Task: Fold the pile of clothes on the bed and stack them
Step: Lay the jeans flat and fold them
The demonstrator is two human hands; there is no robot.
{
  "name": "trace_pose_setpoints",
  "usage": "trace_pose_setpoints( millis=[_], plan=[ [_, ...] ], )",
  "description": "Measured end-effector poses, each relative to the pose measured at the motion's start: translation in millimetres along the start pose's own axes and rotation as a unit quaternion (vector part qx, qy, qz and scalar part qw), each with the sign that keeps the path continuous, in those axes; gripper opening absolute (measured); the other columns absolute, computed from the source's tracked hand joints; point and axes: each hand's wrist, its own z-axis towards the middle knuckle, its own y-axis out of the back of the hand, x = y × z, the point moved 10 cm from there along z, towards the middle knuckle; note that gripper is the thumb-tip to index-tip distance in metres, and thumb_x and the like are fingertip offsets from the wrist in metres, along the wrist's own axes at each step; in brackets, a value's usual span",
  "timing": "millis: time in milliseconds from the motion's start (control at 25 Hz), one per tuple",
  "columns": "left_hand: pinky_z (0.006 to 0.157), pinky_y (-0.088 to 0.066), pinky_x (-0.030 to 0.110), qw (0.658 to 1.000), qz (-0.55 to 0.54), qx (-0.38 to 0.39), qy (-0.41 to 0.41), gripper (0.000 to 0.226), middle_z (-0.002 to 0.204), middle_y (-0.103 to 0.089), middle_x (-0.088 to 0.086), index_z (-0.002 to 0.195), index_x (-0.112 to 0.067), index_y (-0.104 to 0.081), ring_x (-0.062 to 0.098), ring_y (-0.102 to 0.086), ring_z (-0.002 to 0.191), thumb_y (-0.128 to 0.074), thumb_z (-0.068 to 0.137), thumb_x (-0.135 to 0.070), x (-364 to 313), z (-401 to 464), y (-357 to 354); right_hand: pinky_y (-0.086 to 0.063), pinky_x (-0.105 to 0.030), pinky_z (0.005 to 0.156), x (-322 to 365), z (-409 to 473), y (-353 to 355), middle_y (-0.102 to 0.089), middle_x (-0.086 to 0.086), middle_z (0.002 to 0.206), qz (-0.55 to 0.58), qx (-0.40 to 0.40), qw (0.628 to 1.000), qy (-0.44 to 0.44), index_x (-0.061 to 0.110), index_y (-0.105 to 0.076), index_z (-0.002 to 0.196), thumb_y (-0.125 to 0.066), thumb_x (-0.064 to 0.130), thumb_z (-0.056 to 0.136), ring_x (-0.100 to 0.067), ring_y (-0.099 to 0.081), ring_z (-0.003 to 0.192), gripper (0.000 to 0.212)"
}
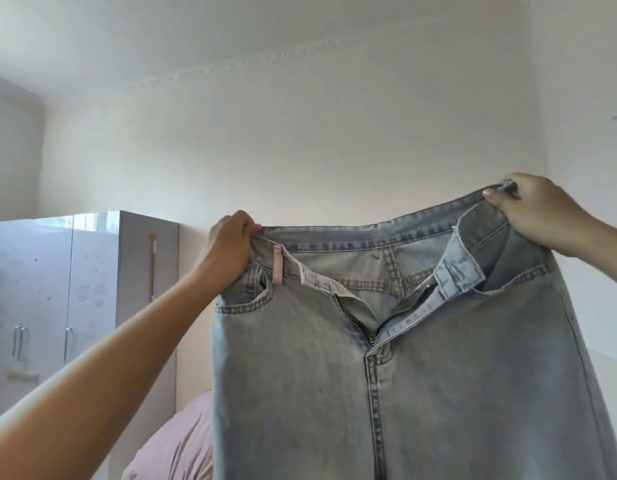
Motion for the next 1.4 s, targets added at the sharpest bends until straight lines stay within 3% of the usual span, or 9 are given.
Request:
trace_pose_setpoints(
  millis=[240, 360, 480, 600, 720, 880, 1120, 1240, 1400],
  plan=[
    [0.067, -0.033, 0.026, 0.981, 0.037, 0.148, 0.117, 0.024, 0.075, -0.054, 0.002, 0.086, -0.003, -0.059, 0.018, -0.050, 0.075, -0.050, 0.099, -0.022, 62, -64, -77, -0.032, -0.035, 0.065, -98, -43, -107, -0.060, -0.028, 0.082, 0.005, 0.185, 0.976, -0.114, -0.016, -0.058, 0.088, -0.058, 0.016, 0.091, -0.030, -0.051, 0.072, 0.032],
    [0.074, -0.041, 0.030, 0.952, 0.060, 0.239, 0.182, 0.028, 0.092, -0.063, 0.013, 0.093, 0.000, -0.061, 0.026, -0.056, 0.086, -0.049, 0.099, -0.025, 114, -133, -133, -0.030, -0.034, 0.068, -169, -110, -179, -0.050, -0.014, 0.079, 0.032, 0.267, 0.938, -0.220, -0.022, -0.053, 0.095, -0.061, 0.013, 0.088, -0.023, -0.044, 0.074, 0.037],
    [0.087, -0.044, 0.036, 0.925, 0.077, 0.297, 0.225, 0.027, 0.097, -0.062, 0.016, 0.097, -0.002, -0.059, 0.027, -0.053, 0.089, -0.047, 0.100, -0.025, 168, -220, -183, -0.031, -0.033, 0.068, -235, -204, -245, -0.054, -0.018, 0.076, 0.029, 0.336, 0.892, -0.301, -0.013, -0.058, 0.087, -0.064, 0.024, 0.087, -0.024, -0.047, 0.074, 0.038],
    [0.083, -0.043, 0.038, 0.873, 0.063, 0.362, 0.320, 0.024, 0.091, -0.059, 0.013, 0.083, -0.005, -0.052, 0.024, -0.051, 0.086, -0.046, 0.100, -0.022, 229, -319, -229, -0.034, -0.031, 0.070, -286, -304, -303, -0.056, -0.012, 0.085, 0.011, 0.427, 0.829, -0.361, -0.006, -0.058, 0.089, -0.065, 0.032, 0.088, -0.021, -0.050, 0.078, 0.039],
    [0.074, -0.038, 0.031, 0.806, 0.107, 0.443, 0.379, 0.025, 0.093, -0.057, 0.013, 0.093, -0.002, -0.057, 0.030, -0.057, 0.095, -0.045, 0.101, -0.023, 279, -420, -271, -0.030, -0.031, 0.064, -322, -401, -346, -0.050, -0.010, 0.081, -0.033, 0.517, 0.763, -0.388, 0.006, -0.052, 0.077, -0.061, 0.031, 0.091, -0.020, -0.046, 0.072, 0.030],
    [0.068, -0.038, 0.033, 0.744, 0.091, 0.495, 0.440, 0.022, 0.082, -0.056, 0.008, 0.090, -0.006, -0.054, 0.028, -0.055, 0.082, -0.045, 0.101, -0.022, 332, -532, -324, -0.030, -0.031, 0.065, -360, -508, -395, -0.049, -0.010, 0.084, 0.008, 0.513, 0.727, -0.456, 0.008, -0.053, 0.085, -0.056, 0.021, 0.095, -0.021, -0.045, 0.080, 0.017],
    [0.063, -0.033, 0.032, 0.771, 0.100, 0.450, 0.439, 0.021, 0.084, -0.056, 0.011, 0.096, 0.000, -0.056, 0.026, -0.049, 0.077, -0.046, 0.100, -0.018, 441, -614, -427, -0.035, -0.033, 0.083, -432, -608, -500, -0.055, -0.015, 0.119, -0.036, 0.444, 0.758, -0.475, 0.000, -0.048, 0.127, -0.049, 0.028, 0.098, -0.030, -0.051, 0.108, 0.040],
    [0.067, -0.031, 0.031, 0.781, 0.113, 0.442, 0.427, 0.020, 0.095, -0.059, 0.017, 0.097, 0.001, -0.060, 0.032, -0.054, 0.086, -0.050, 0.098, -0.016, 500, -669, -475, -0.028, -0.030, 0.070, -468, -674, -549, -0.054, -0.008, 0.092, -0.058, 0.446, 0.757, -0.474, 0.005, -0.051, 0.108, -0.049, 0.028, 0.098, -0.024, -0.047, 0.090, 0.025],
    [0.074, -0.037, 0.040, 0.828, 0.151, 0.408, 0.353, 0.022, 0.105, -0.051, 0.020, 0.104, 0.001, -0.058, 0.038, -0.053, 0.091, -0.050, 0.099, -0.018, 547, -702, -511, -0.036, -0.036, 0.069, -502, -715, -592, -0.059, -0.012, 0.088, -0.074, 0.402, 0.800, -0.439, 0.005, -0.055, 0.105, -0.051, 0.030, 0.097, -0.030, -0.054, 0.084, 0.026]
  ],
)
